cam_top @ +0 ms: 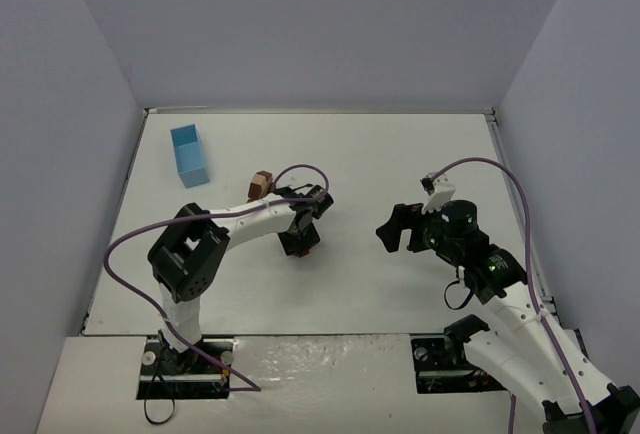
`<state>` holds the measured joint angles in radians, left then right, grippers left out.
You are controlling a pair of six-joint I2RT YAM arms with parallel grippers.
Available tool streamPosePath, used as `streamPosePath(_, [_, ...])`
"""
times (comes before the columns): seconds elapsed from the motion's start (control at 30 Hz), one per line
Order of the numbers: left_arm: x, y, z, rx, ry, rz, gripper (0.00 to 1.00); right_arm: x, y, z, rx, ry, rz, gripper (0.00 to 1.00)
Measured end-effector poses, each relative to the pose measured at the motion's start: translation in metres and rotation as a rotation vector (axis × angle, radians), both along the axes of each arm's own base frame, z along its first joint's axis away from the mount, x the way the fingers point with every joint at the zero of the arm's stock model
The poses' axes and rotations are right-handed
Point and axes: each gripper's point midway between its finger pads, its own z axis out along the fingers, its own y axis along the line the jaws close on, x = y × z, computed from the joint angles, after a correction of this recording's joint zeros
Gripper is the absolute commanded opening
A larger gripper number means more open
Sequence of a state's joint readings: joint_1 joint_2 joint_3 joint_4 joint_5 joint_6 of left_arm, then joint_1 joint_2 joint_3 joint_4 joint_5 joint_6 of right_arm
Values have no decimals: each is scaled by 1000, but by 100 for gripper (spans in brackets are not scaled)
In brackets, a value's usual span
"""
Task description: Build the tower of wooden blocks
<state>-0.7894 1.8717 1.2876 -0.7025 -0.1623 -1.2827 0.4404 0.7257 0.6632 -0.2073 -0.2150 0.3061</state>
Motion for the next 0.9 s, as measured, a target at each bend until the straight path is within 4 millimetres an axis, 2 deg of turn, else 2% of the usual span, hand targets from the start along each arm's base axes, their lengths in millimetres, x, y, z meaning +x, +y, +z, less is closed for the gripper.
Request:
streamPosePath(0.07, [-1,1,-1,3,3,1,28,0,0,0,1,-2,0,90])
streamPosePath(0.17, [-1,1,-1,4,4,0,12,0,0,0,1,-1,0,90])
streamPosePath(0.3, [-3,4,-1,6,4,-2,0,0,0,1,1,-2,1,90])
streamPosePath(0.47, [-8,16,8,36,-1,-40,0,0,0,1,1,-2,1,90])
streamPosePath(0.63, [-5,31,38,38,-48,-89,0,0,0,1,1,-3,1,90])
streamPosePath(0.77, [12,59,66,27,-100,-77,0,0,0,1,-2,-4,3,90])
streamPosePath(0.9, [29,94,77,47,-116,-46,0,0,0,1,-3,-6,5,90])
